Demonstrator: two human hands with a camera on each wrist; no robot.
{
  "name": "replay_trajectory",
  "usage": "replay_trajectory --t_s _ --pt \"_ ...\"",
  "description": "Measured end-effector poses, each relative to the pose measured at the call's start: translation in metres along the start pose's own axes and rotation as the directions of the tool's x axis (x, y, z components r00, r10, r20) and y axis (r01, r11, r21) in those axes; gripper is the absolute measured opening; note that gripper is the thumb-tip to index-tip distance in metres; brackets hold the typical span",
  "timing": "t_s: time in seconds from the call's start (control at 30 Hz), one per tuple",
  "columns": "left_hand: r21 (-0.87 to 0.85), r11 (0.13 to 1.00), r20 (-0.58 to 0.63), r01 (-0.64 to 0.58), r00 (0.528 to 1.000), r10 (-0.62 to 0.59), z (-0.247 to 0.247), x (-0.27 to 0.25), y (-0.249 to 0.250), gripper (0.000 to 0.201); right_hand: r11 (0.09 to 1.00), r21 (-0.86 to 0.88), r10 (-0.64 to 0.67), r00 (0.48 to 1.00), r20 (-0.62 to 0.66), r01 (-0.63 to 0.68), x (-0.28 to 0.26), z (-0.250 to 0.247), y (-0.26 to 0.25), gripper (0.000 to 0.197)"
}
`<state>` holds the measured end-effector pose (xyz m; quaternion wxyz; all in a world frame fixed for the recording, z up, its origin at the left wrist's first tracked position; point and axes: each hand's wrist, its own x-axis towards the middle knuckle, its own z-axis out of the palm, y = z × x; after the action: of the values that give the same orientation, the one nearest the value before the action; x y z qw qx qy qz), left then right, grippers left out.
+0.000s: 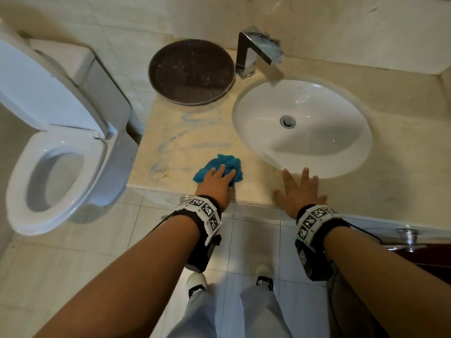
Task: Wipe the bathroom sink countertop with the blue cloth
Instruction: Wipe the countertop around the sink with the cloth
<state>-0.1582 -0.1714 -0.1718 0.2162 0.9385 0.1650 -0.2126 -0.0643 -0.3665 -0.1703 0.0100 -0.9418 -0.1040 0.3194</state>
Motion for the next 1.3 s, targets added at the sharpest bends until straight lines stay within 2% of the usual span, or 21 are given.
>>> replay_trajectory --t_s 0.1,0.23,0.33,0.4,0.53,0.67,0.77,0.93,1.03,1.1,1.17,1.3 --pt "0.054 0.998 -0.053 -0.018 0.998 0.021 0.002 0.001 0.010 0.047 0.999 0.044 0.019 1.000 0.023 -0.020 0.001 0.007 -0.005 0.075" --pt "0.177 0.980 -0.150 -0.091 0.982 0.118 0.000 0.003 0.023 0.041 0.999 0.023 0.038 0.999 -0.015 -0.038 0.001 0.013 -0.011 0.077" --pt "0.256 0.966 -0.194 -0.044 0.976 0.096 -0.003 0.006 0.015 0.042 0.999 0.020 0.041 0.999 -0.027 -0.041 0.002 0.015 -0.010 0.078" --pt "0.205 0.975 -0.167 -0.082 0.979 0.118 -0.002 0.012 0.011 0.046 0.999 0.016 0.043 0.999 -0.028 -0.043 0.002 0.016 -0.010 0.078" --pt "0.159 0.968 -0.002 -0.193 0.981 0.196 0.008 0.026 0.025 0.052 0.999 0.001 0.047 0.997 -0.055 -0.047 0.003 0.019 -0.011 0.078" --pt "0.194 0.949 0.011 -0.248 0.968 0.250 0.019 0.027 0.040 0.054 0.998 -0.010 0.056 0.995 -0.079 -0.057 0.003 0.022 -0.012 0.079" --pt "0.184 0.963 0.005 -0.200 0.979 0.202 0.018 0.025 0.028 0.053 0.999 -0.010 0.049 0.996 -0.072 -0.050 0.001 0.022 -0.012 0.078" --pt "0.132 0.991 -0.033 -0.014 0.999 0.018 -0.004 0.016 -0.011 0.052 0.999 -0.013 0.040 0.999 -0.008 -0.040 -0.002 0.010 -0.016 0.079" --pt "0.138 0.987 -0.060 0.078 0.996 -0.070 -0.013 0.014 -0.019 0.050 0.987 -0.037 -0.158 0.986 -0.062 0.156 -0.005 0.004 -0.033 0.075" --pt "0.131 0.990 -0.050 0.046 0.998 -0.039 -0.011 0.018 -0.009 0.049 0.973 -0.007 -0.230 0.973 -0.017 0.230 -0.004 0.005 -0.044 0.074" --pt "0.125 0.991 0.003 -0.046 0.999 0.046 -0.003 0.024 0.006 0.053 0.979 -0.019 -0.201 0.979 0.022 0.201 -0.001 0.009 -0.047 0.075" --pt "0.162 0.977 0.022 -0.138 0.990 0.136 0.012 0.033 0.020 0.054 0.983 -0.087 -0.162 0.986 -0.034 0.159 0.003 0.026 -0.049 0.073"
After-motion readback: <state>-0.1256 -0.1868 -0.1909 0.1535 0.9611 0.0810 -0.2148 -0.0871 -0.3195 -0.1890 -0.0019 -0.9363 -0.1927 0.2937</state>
